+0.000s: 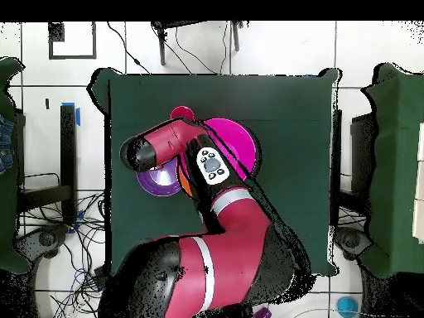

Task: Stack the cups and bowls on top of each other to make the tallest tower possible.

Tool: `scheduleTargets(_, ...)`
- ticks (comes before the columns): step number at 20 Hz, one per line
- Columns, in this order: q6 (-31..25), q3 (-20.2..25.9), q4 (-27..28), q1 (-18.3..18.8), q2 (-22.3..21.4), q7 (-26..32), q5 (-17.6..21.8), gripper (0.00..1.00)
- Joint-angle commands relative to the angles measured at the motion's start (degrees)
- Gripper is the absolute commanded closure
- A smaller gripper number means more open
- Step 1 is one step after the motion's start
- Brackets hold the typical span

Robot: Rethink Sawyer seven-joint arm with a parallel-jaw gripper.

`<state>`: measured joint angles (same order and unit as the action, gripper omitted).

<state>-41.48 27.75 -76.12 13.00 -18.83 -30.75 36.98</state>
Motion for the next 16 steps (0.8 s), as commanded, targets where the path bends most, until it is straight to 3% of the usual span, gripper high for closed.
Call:
scheduleTargets(1,-7.3,-5.1,7.0,-2.3,2.7,-9.1,0.0,0.0)
scheduleTargets(6,-7.5,-8.2,8.2,-3.7,3.5,-10.2,0.9,0.0)
scheduleTargets(16,-6.1,-8.8,4.5,-3.7,1.7,-8.5,-1.2,0.0)
